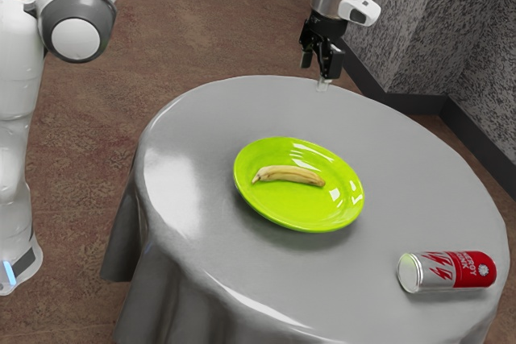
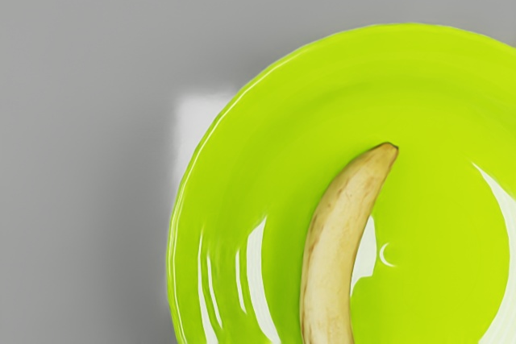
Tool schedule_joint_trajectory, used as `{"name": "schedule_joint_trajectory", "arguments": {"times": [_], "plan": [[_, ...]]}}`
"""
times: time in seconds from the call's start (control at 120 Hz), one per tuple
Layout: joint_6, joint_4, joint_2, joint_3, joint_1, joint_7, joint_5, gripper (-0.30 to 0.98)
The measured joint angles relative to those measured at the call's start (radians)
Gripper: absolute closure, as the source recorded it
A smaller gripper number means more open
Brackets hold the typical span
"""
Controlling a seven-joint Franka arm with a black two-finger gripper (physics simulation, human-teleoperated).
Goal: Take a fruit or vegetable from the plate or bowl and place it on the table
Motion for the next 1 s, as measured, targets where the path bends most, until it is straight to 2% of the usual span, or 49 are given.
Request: {"name": "schedule_joint_trajectory", "arguments": {"times": [0.408, 0.683, 0.833, 1.0], "plan": [[0.003, -0.003, -0.004, -0.002, -0.002, -0.011, 0.014, 0.0], [-0.071, -0.03, -0.005, -0.011, -0.012, -0.01, 0.006, 0.0], [-0.074, -0.105, -0.009, -0.012, -0.014, -0.004, -0.016, 0.0], [0.006, -0.262, -0.058, -0.011, -0.014, 0.01, -0.035, 0.0]]}}
